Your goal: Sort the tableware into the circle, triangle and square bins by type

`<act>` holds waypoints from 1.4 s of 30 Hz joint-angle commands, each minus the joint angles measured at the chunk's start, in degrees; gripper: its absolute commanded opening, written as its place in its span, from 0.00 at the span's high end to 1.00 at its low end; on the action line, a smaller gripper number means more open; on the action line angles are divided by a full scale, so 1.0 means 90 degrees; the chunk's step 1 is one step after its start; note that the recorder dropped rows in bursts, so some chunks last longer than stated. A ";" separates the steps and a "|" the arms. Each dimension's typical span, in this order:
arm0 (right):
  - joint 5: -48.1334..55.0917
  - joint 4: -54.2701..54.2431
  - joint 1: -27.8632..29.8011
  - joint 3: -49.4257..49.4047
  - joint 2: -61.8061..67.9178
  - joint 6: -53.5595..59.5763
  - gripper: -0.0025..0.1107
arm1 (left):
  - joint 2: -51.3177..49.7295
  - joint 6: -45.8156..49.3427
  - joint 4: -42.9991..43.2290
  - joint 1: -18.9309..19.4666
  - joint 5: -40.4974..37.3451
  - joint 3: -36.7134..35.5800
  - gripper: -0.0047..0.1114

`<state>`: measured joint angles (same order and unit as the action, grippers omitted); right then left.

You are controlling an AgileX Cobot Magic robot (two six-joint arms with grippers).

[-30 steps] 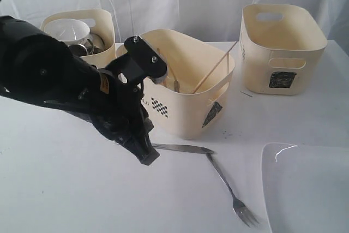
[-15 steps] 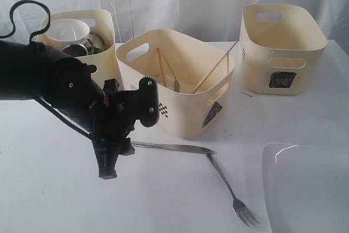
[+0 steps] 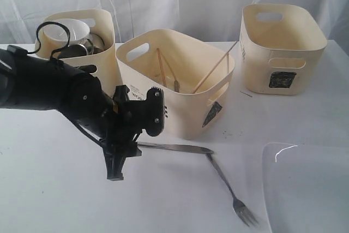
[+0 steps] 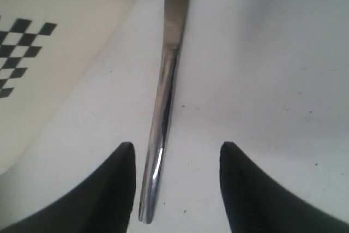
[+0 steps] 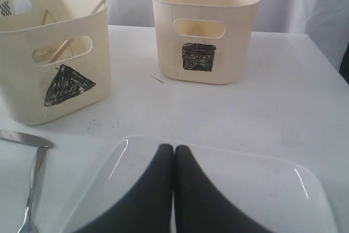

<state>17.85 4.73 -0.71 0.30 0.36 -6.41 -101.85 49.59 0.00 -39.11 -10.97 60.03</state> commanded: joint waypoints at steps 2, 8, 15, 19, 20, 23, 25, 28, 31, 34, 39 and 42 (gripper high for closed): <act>-0.0087 -0.0012 -0.0045 -0.0033 -0.0040 0.0021 0.98 | -0.0231 0.0019 -0.0215 0.0020 0.0020 0.0013 0.51; -0.0087 -0.0012 -0.0045 -0.0033 -0.0040 0.0021 0.98 | -0.0154 -0.0215 -0.0605 -0.0008 -0.0028 0.0013 0.51; -0.0087 -0.0012 -0.0045 -0.0033 -0.0040 0.0021 0.98 | 0.0288 -0.1386 -0.1577 -0.0615 -0.0160 0.0013 0.51; -0.0087 -0.0012 -0.0045 -0.0033 -0.0040 0.0021 0.98 | 0.0344 -0.1539 -0.1820 -0.0828 -0.0188 0.0013 0.51; -0.0087 -0.0012 -0.0045 -0.0033 -0.0040 0.0021 0.98 | 0.0355 -0.1539 -0.1820 -0.0828 -0.0212 0.0013 0.51; -0.0087 -0.0012 -0.0045 -0.0033 -0.0040 0.0021 0.98 | 0.0370 -0.1610 -0.1808 -0.0812 -0.0452 0.0013 0.51; -0.0087 -0.0012 -0.0045 -0.0033 -0.0040 0.0021 0.98 | 0.0448 -0.2054 -0.1808 -0.0812 -0.0743 0.0013 0.51; -0.0087 -0.0012 -0.0045 -0.0033 -0.0040 0.0021 0.98 | 0.0612 -0.2583 -0.1808 -0.0801 -0.1330 0.0013 0.51; -0.0087 -0.0012 -0.0045 -0.0033 -0.0040 0.0021 0.98 | 0.0681 -0.2369 -0.1778 -0.0670 -0.2124 0.0234 0.51; -0.0087 -0.0012 -0.0045 -0.0033 -0.0040 0.0021 0.98 | 0.0681 -0.2077 -0.1746 -0.0285 -0.2813 0.0666 0.51; -0.0087 -0.0012 -0.0045 -0.0033 -0.0040 0.0021 0.98 | 0.0568 -0.1675 -0.1617 0.0282 -0.3015 0.1269 0.51; -0.0087 -0.0012 -0.0045 -0.0033 -0.0040 0.0021 0.98 | 0.0240 -0.1295 -0.1617 0.0525 -0.3044 0.1509 0.51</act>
<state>17.85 4.73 -0.71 0.30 0.36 -6.41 -97.33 34.75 -14.51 -36.20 -36.53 72.00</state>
